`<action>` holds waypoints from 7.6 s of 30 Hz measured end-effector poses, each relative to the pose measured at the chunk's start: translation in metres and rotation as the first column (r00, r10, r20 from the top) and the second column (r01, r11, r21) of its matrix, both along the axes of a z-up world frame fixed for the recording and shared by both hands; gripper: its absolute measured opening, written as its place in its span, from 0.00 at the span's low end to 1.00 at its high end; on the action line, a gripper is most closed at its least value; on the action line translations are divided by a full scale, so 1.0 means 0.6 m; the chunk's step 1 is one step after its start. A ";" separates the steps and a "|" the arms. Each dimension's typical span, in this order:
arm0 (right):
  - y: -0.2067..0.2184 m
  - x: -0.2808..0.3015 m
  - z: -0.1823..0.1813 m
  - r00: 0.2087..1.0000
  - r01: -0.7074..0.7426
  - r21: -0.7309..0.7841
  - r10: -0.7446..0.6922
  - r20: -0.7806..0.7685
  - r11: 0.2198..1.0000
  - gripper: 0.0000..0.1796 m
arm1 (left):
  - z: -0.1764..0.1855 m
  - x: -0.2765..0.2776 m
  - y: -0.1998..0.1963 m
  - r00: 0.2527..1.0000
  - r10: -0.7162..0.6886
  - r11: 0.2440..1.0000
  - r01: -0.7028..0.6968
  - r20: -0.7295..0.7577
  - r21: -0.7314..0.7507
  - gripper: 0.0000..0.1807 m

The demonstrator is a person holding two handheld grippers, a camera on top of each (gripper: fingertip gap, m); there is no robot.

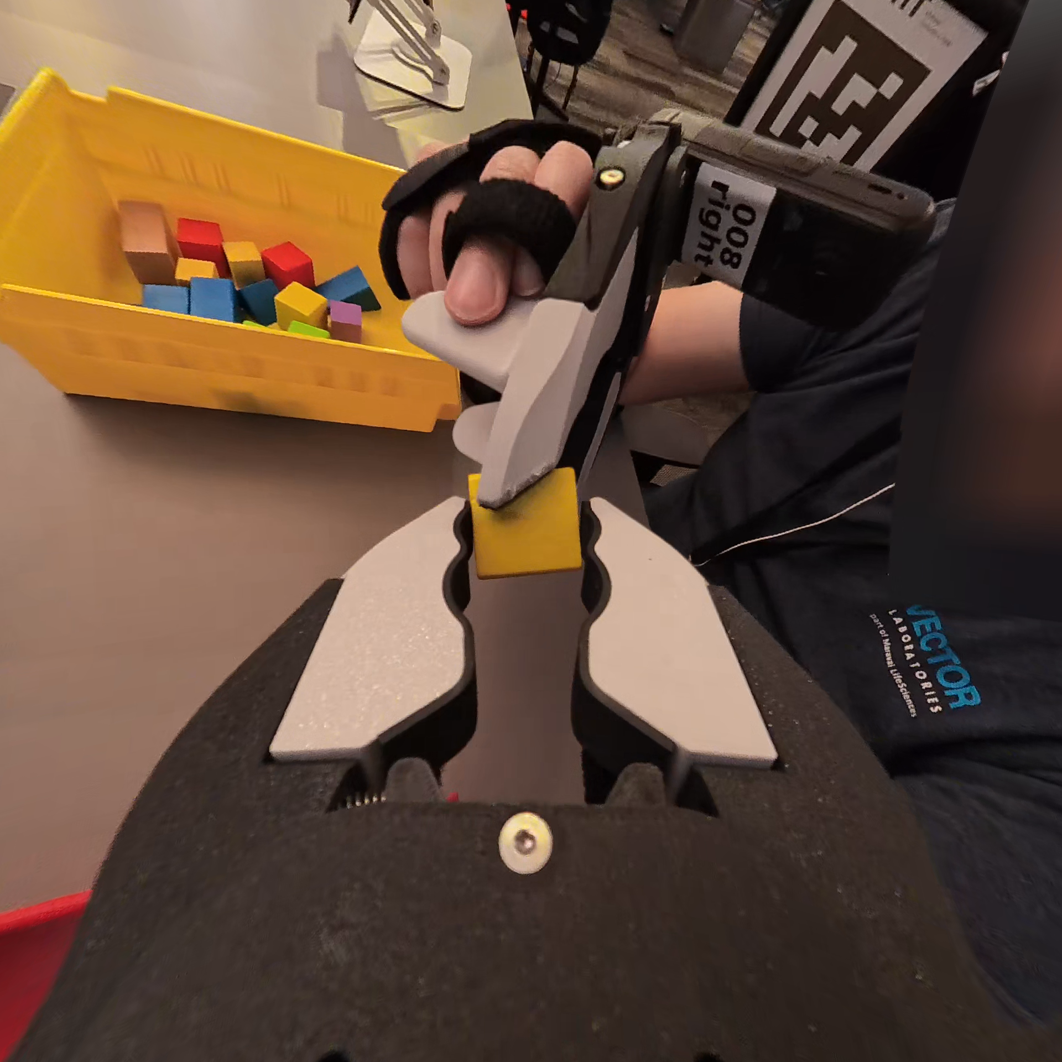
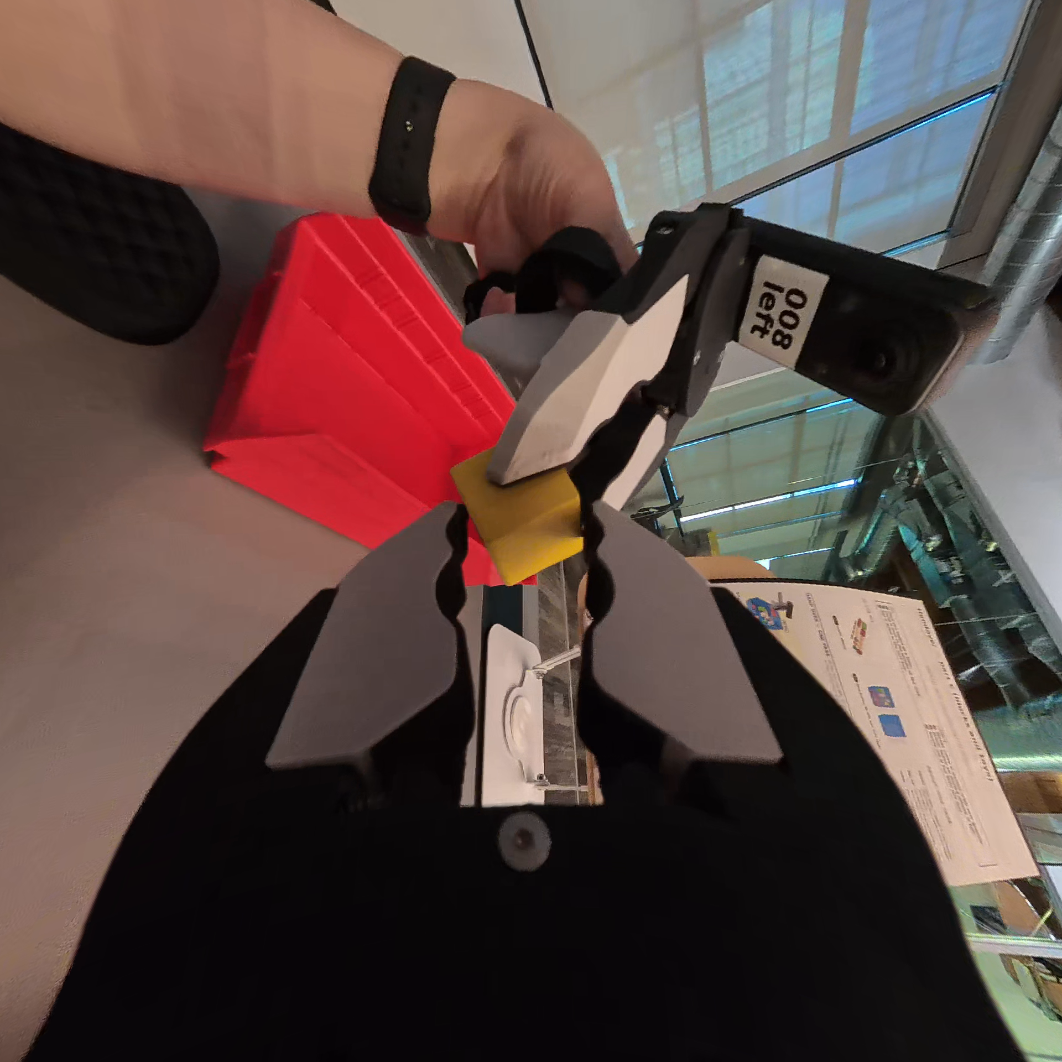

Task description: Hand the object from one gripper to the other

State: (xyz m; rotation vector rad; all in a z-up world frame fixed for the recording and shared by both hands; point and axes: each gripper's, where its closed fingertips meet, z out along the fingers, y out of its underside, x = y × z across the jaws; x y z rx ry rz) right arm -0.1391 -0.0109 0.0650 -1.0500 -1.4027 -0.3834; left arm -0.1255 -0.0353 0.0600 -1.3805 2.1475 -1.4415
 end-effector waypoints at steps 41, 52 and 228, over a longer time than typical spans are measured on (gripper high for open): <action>-0.106 0.410 -0.351 0.712 0.539 -0.832 -0.456 0.534 -0.133 0.19 | 0.215 -0.033 0.038 0.577 0.239 0.932 -0.362 0.781 -0.019 0.26; -0.121 0.423 -0.339 0.629 0.522 -0.828 -0.562 0.537 -0.206 0.19 | 0.205 -0.025 0.049 0.603 0.267 0.920 -0.391 0.752 -0.014 0.25; 0.223 0.180 -0.261 0.180 0.347 -0.857 -0.870 0.459 -0.381 0.12 | -0.095 -0.191 0.326 0.359 0.903 0.427 -0.803 -0.234 0.416 0.20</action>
